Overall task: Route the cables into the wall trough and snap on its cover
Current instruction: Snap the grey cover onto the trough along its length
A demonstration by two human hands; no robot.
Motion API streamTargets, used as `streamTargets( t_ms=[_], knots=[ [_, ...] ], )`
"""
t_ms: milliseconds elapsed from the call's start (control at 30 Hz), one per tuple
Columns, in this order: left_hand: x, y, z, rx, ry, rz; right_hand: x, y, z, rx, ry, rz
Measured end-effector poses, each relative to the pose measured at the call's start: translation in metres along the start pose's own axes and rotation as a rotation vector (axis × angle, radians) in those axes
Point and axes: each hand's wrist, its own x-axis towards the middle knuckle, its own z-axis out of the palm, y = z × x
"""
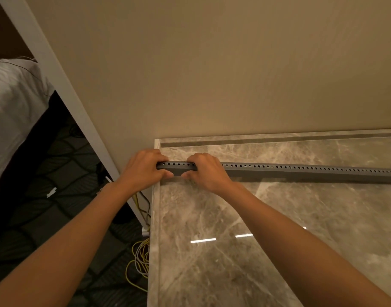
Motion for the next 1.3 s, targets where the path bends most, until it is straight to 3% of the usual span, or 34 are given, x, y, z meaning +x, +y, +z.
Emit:
streamTargets(
  t_ms=[300, 633, 767, 1033, 1200, 1300],
  knots=[
    [-0.011, -0.037, -0.021, -0.219, -0.099, -0.161, 0.004, -0.008, 0.005, -0.082, 0.001, -0.014],
    [-0.008, -0.038, -0.018, -0.202, -0.079, -0.152, 0.01, -0.011, 0.004, -0.08, -0.042, -0.008],
    [-0.006, -0.029, -0.02, 0.011, -0.123, -0.141, 0.004, -0.006, 0.005, -0.065, -0.005, -0.018],
    [0.009, 0.071, 0.017, 0.37, -0.032, 0.266, -0.043, 0.061, -0.024, -0.092, 0.133, 0.168],
    [0.03, 0.102, 0.01, 0.526, -0.219, 0.213, -0.079, 0.117, -0.041, -0.113, 0.313, 0.414],
    [0.043, 0.126, 0.015, 0.617, -0.326, 0.114, -0.094, 0.149, -0.051, -0.051, 0.311, 0.472]
  ],
)
